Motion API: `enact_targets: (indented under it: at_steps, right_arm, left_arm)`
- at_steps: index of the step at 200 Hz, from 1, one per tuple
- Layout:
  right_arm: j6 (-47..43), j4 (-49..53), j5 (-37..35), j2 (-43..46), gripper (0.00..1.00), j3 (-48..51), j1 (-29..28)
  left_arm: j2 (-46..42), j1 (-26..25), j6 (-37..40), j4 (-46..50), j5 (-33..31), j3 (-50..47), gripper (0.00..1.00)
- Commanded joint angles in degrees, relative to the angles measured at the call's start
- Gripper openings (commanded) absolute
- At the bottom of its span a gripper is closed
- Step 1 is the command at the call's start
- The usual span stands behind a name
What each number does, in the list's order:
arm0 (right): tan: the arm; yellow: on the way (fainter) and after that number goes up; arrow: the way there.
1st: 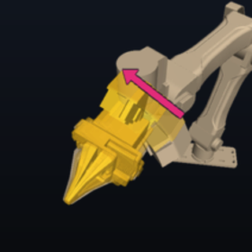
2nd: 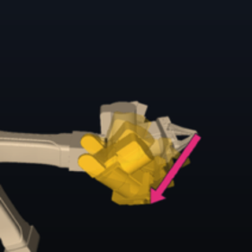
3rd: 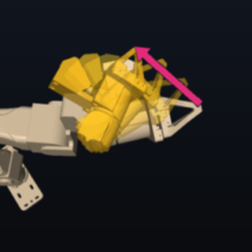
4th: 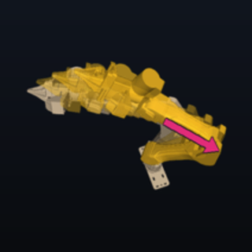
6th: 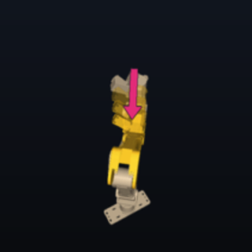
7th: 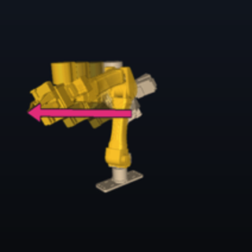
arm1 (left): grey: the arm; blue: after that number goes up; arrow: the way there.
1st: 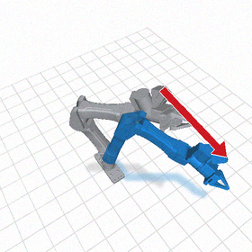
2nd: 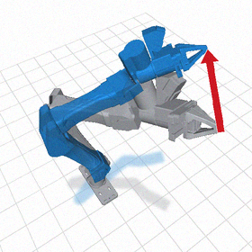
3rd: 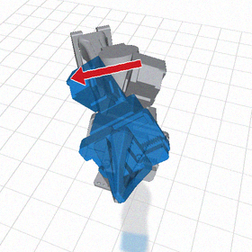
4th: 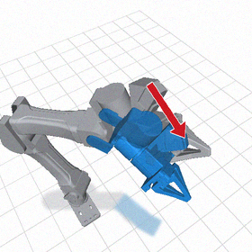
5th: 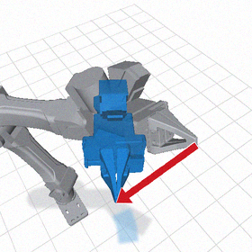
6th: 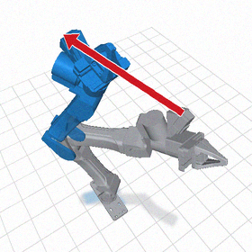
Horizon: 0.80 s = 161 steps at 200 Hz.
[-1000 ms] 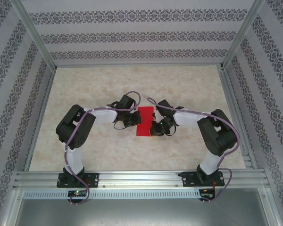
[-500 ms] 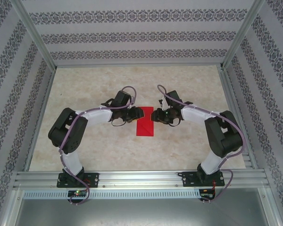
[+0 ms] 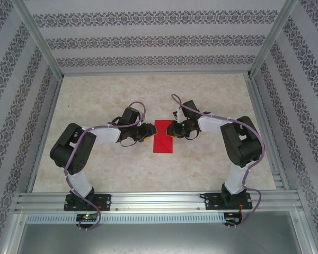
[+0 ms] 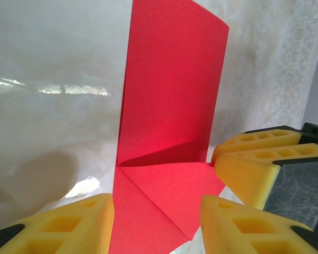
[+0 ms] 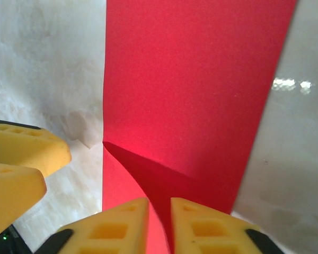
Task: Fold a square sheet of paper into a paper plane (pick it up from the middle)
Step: Turn over the paper at the center of the table.
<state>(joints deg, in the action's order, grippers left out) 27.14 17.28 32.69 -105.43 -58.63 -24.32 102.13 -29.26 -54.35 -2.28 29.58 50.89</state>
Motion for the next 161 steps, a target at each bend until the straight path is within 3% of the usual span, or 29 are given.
enact_targets:
  at_steps: [1,38,93,161]
  right_arm:
    - [-0.11,-1.26,0.21,-0.75,0.12,-0.66,0.62]
    - [1.06,-2.87,-0.69,0.13,0.06,0.94,1.77]
    - [1.42,-3.28,-0.37,0.50,0.06,1.55,2.27]
    - [1.86,-3.45,-0.17,0.72,0.08,1.75,2.41]
  left_arm:
    - [1.13,0.15,-1.90,-5.64,2.97,-0.42,0.48]
    - [2.21,-0.36,-1.77,-6.25,4.55,0.23,0.47]
    - [4.92,-1.57,-1.88,-8.14,6.63,1.93,0.45]
    - [7.82,-2.08,-2.38,-9.23,7.16,4.04,0.32]
